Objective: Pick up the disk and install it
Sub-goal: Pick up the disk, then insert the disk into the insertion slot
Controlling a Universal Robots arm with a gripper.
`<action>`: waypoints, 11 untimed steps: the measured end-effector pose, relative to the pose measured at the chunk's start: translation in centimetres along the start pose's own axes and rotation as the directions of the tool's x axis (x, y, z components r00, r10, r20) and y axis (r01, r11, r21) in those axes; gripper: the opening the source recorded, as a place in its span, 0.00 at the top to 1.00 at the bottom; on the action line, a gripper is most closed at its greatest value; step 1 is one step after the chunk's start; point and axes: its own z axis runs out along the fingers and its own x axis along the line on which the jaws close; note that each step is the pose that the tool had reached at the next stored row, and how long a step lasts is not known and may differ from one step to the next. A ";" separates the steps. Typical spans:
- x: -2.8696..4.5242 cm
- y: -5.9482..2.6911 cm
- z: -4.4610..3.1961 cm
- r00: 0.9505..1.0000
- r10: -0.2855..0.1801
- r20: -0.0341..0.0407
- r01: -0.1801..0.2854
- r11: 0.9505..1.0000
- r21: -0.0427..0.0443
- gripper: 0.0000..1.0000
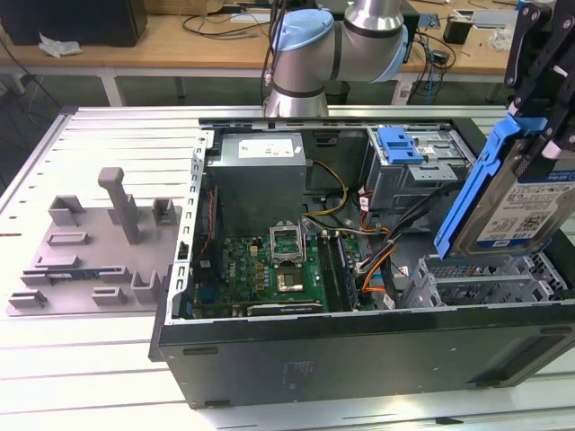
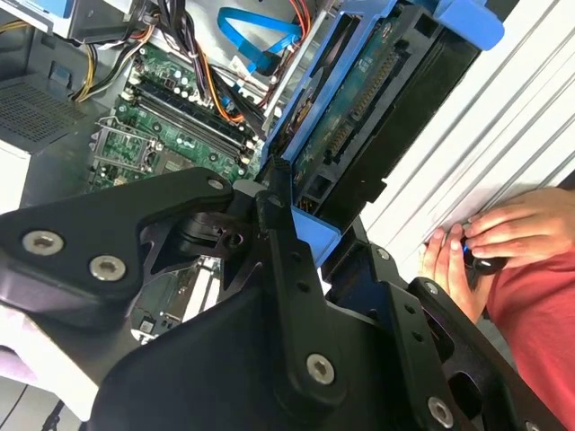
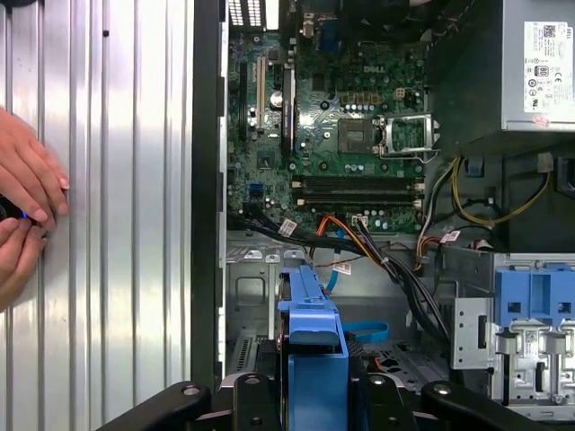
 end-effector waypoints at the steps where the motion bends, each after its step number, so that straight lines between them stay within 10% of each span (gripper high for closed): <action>1: 0.00 0.00 0.02 1.000 0.000 0.000 0.000 1.000 0.000 0.64; 11: 0.00 0.00 0.25 1.000 0.000 0.000 0.000 1.000 0.000 0.64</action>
